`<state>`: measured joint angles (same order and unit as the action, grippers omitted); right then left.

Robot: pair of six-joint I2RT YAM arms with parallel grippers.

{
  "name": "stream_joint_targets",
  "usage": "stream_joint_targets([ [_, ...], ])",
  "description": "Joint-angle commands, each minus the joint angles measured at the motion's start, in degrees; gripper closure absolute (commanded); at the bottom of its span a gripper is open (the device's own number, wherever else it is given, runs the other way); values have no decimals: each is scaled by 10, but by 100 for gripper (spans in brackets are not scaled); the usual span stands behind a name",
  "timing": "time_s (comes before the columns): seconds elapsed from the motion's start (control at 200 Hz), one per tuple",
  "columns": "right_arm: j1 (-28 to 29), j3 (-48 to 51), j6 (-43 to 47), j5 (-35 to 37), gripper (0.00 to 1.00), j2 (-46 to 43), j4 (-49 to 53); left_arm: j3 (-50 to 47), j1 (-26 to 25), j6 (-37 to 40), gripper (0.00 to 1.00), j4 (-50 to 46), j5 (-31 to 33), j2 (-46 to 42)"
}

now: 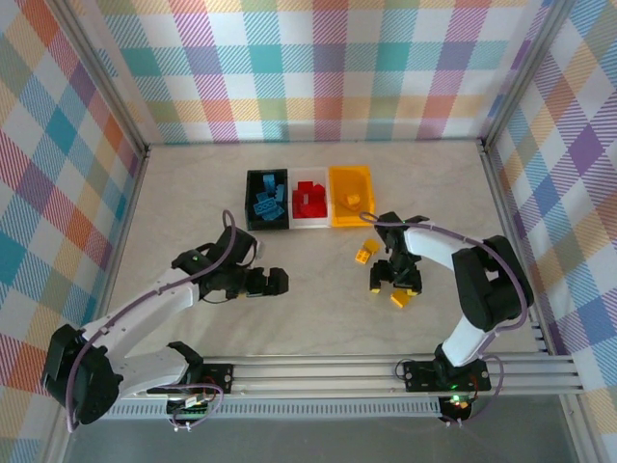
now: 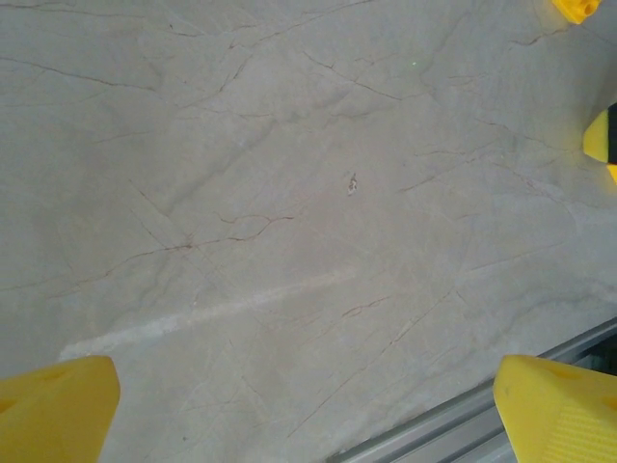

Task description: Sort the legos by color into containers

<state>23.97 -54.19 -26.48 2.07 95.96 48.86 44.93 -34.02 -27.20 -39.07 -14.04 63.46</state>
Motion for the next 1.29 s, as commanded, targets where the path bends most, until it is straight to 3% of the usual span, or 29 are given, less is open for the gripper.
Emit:
stream_joint_targets([
  [0.0, -3, 9, 16, -2, 21, 10, -22, -5, -6, 0, 0, -19, 6, -23],
  [0.455, 18, 65, -11, -36, 30, -66, -23, -26, -6, -23, 0, 9, -4, -12],
  [0.695, 19, 69, -18, -33, 38, -79, -20, -17, -6, -20, 0, 12, -3, 7],
  [1.04, 26, 66, -35, -9, 57, -65, -12, -22, -6, -20, 0, 6, 3, 3],
  [1.29, 26, 51, -32, 7, 63, -74, 3, -28, -6, -28, 0, 13, 6, -2],
])
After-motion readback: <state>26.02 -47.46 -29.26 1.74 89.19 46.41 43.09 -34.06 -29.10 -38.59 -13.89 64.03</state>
